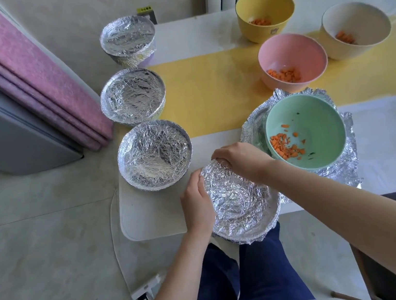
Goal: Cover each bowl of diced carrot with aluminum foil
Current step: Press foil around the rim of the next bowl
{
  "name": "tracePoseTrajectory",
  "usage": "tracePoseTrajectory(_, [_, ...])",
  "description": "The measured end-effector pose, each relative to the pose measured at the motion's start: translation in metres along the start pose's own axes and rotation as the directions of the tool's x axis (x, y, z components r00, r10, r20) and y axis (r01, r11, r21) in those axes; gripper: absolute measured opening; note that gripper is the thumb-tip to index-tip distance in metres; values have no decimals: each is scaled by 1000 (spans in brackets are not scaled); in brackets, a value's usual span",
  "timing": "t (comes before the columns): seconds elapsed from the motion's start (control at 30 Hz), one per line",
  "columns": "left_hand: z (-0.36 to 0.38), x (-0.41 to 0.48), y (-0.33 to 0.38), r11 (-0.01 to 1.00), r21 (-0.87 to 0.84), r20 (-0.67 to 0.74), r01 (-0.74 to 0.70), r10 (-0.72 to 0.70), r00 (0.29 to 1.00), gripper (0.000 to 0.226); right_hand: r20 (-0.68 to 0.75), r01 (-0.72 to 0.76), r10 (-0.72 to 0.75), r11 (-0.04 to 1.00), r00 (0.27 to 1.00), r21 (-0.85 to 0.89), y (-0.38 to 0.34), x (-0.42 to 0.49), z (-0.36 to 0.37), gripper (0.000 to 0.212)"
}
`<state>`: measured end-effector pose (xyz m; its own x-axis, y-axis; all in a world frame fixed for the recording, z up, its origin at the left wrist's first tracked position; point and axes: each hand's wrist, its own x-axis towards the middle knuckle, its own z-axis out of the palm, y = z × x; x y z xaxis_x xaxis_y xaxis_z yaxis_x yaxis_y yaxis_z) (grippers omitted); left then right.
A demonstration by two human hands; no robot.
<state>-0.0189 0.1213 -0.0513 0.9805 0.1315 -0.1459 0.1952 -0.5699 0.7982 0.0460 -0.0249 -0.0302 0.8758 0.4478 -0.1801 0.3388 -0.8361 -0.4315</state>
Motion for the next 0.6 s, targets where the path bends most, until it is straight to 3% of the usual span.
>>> tracePoseTrajectory(0.17, [0,0,2,1000,29,9,-8,8,1000,31,107,-4,19,990,994,-139,-3,7,-7,39])
tracePoseTrajectory(0.27, [0,1,3,998,62,22,-16,15,1000,30,163,55,-37,992,986,-111,-7,13,-6,38])
tracePoseTrajectory(0.6, [2,-1,5,995,101,-14,-9,11,1000,29,129,108,-81,970,988,-217,-11,14,-1,39])
